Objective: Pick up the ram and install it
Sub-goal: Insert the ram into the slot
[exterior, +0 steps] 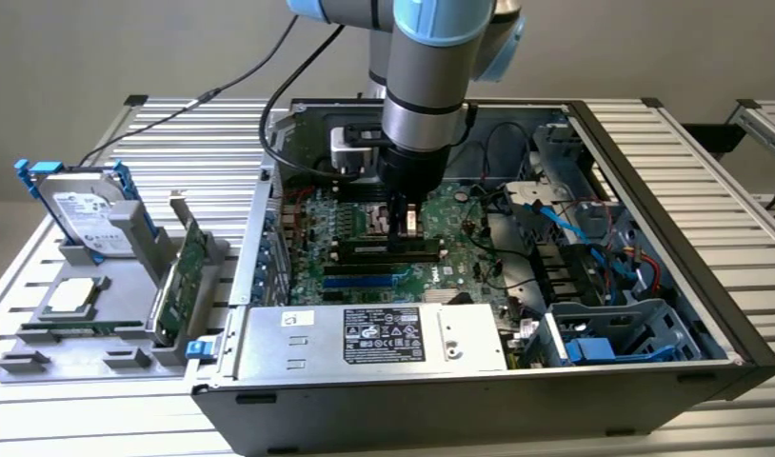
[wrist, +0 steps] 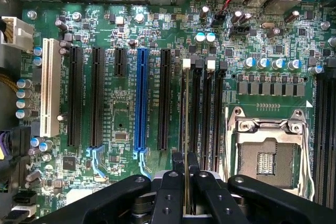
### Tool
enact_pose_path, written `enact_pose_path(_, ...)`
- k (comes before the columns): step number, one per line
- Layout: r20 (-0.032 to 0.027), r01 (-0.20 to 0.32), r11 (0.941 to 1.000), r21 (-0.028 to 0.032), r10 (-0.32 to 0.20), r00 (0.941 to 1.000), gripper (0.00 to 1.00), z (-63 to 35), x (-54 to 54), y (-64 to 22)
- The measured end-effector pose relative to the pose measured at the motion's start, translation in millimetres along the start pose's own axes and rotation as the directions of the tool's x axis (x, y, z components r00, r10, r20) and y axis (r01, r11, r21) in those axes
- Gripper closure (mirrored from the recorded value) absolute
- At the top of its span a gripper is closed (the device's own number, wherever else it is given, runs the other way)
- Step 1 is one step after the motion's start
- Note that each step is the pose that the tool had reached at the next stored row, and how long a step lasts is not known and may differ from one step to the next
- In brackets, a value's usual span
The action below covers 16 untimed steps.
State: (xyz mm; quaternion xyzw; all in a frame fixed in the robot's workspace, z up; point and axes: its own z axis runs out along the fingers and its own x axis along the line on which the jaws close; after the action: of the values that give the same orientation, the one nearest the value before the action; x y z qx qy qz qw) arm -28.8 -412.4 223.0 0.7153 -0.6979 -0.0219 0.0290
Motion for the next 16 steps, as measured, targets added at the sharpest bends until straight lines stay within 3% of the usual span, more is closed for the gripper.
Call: enact_pose_path(16,0.0001,0.000,1.0000,-0.0001,0.000,1.0000,0.86,3.1,-0.3,-0.2)
